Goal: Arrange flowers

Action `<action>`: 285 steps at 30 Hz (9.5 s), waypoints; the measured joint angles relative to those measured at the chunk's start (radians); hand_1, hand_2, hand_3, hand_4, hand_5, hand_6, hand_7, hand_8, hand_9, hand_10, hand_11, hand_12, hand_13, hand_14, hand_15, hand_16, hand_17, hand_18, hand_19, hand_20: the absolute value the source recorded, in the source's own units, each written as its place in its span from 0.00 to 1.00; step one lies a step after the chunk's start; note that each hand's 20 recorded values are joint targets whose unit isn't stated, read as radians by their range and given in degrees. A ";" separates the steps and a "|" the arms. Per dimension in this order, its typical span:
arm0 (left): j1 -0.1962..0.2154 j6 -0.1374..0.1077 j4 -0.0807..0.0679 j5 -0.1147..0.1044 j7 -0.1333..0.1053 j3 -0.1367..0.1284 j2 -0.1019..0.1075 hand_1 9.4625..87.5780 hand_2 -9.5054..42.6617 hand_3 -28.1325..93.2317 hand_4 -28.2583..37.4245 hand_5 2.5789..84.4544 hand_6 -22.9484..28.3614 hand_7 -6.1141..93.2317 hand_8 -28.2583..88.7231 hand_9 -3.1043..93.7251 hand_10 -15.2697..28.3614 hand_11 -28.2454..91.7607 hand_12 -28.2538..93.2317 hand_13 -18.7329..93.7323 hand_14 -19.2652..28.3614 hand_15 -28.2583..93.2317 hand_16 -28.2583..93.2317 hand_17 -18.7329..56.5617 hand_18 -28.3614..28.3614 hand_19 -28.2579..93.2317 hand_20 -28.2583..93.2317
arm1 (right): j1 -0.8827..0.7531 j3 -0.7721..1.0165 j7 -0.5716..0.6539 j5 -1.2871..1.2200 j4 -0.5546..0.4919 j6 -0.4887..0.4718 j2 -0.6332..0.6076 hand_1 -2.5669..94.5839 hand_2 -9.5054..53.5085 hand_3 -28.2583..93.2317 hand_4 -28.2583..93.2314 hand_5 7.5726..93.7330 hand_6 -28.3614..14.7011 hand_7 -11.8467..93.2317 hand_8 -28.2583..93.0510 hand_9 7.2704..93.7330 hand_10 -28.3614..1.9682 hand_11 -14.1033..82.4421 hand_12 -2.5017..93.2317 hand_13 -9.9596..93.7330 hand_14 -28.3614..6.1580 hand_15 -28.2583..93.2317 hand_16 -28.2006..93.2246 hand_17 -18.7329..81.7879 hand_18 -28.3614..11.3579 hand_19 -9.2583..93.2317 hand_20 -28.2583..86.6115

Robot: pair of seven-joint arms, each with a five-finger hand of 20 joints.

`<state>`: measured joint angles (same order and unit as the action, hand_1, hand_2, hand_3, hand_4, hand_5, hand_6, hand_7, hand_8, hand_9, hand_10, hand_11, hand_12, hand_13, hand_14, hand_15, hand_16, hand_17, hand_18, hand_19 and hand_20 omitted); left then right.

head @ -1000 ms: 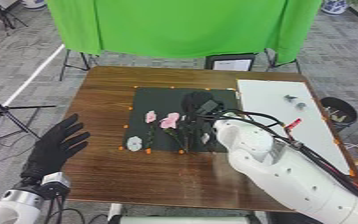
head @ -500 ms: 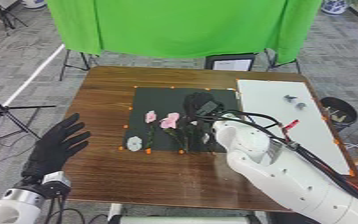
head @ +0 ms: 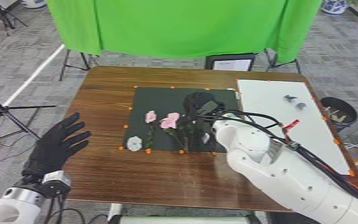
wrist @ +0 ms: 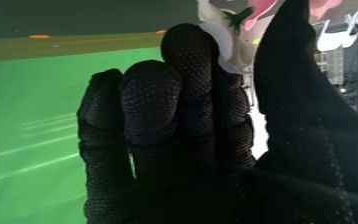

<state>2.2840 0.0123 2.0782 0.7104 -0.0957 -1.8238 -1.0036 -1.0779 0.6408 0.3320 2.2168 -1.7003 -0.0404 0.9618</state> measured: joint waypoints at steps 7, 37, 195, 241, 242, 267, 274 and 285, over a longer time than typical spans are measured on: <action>0.000 0.001 -0.001 0.000 0.001 0.000 0.001 0.20 0.16 0.82 0.00 0.29 0.52 0.26 0.15 0.27 0.62 0.40 0.37 0.33 0.75 0.51 0.23 0.12 0.88 0.57 0.31 | -0.008 0.018 -0.002 -0.004 -0.003 -0.015 0.000 0.29 0.00 0.95 0.00 0.66 0.71 0.53 0.16 0.74 0.61 0.61 0.36 0.72 0.61 0.83 0.50 0.45 0.23 0.85 0.65; 0.027 -0.003 0.009 0.000 -0.005 -0.010 -0.011 0.20 0.16 0.82 0.00 0.29 0.52 0.26 0.15 0.27 0.62 0.40 0.37 0.33 0.75 0.51 0.23 0.12 0.88 0.57 0.31 | 0.020 0.225 0.304 -0.051 0.145 -0.016 -0.185 0.26 0.00 0.98 0.01 0.14 0.50 0.36 0.14 0.17 0.44 0.27 0.31 0.29 0.42 0.42 0.43 0.25 0.20 0.58 0.48; 0.013 -0.001 0.006 0.001 0.000 -0.003 -0.007 0.20 0.16 0.82 0.00 0.30 0.53 0.26 0.15 0.28 0.63 0.40 0.37 0.33 0.75 0.51 0.22 0.12 0.88 0.57 0.31 | 0.102 0.278 0.110 -0.113 0.445 -0.301 -0.189 0.34 0.00 1.00 0.06 0.15 0.56 0.46 0.08 0.24 0.64 0.31 0.24 0.43 0.79 0.32 0.39 0.24 0.35 0.55 0.38; 0.014 -0.001 0.006 0.001 0.000 -0.001 -0.011 0.20 0.16 0.82 0.00 0.30 0.53 0.25 0.15 0.28 0.63 0.40 0.37 0.33 0.75 0.51 0.23 0.12 0.88 0.57 0.31 | -0.215 0.352 -0.183 -0.175 -0.095 -0.072 -0.238 0.54 0.00 0.94 0.00 0.76 0.71 0.56 0.21 0.94 0.80 0.35 0.56 0.95 0.81 0.61 0.49 0.56 0.45 0.78 0.49; 0.013 -0.001 0.006 0.001 0.000 -0.001 -0.011 0.20 0.16 0.82 0.00 0.30 0.53 0.25 0.15 0.28 0.63 0.40 0.37 0.33 0.75 0.51 0.23 0.12 0.88 0.57 0.31 | -0.215 0.344 -0.183 -0.177 -0.095 -0.079 -0.231 0.54 0.00 0.94 0.00 0.76 0.71 0.56 0.21 0.94 0.80 0.35 0.56 0.95 0.81 0.61 0.49 0.56 0.45 0.78 0.49; 0.008 -0.001 0.005 0.001 0.002 0.002 -0.014 0.20 0.16 0.82 0.00 0.30 0.53 0.25 0.15 0.28 0.63 0.40 0.37 0.33 0.75 0.51 0.22 0.12 0.88 0.57 0.31 | -0.223 0.318 -0.158 -0.130 -0.072 -0.103 -0.180 0.40 0.00 0.90 0.00 0.64 0.71 0.55 0.21 0.78 0.68 0.49 0.41 0.86 0.77 0.67 0.45 0.47 0.35 0.77 0.60; 0.007 0.001 0.004 0.001 0.003 0.003 -0.012 0.21 0.16 0.82 0.00 0.30 0.53 0.25 0.15 0.28 0.63 0.40 0.37 0.33 0.75 0.51 0.22 0.12 0.88 0.57 0.31 | -0.234 0.330 -0.159 -0.158 -0.079 -0.119 -0.183 0.30 0.00 0.94 0.00 0.62 0.73 0.50 0.08 0.71 0.63 0.54 0.31 0.86 0.76 0.66 0.44 0.47 0.32 0.76 0.60; -0.003 0.004 0.003 0.001 0.000 0.009 -0.007 0.20 0.16 0.82 0.00 0.30 0.53 0.25 0.15 0.27 0.62 0.40 0.37 0.33 0.75 0.51 0.23 0.12 0.89 0.57 0.31 | -0.381 0.586 -0.165 -0.471 -0.191 -0.113 -0.157 0.23 0.11 0.99 0.02 0.36 0.62 0.40 0.10 0.38 0.49 0.41 0.28 0.44 0.53 0.59 0.37 0.32 0.22 0.64 0.54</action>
<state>2.2807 0.0168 2.0813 0.7113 -0.0959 -1.8151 -1.0109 -1.4590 1.2271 0.1671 1.7458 -1.8914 -0.1529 0.8051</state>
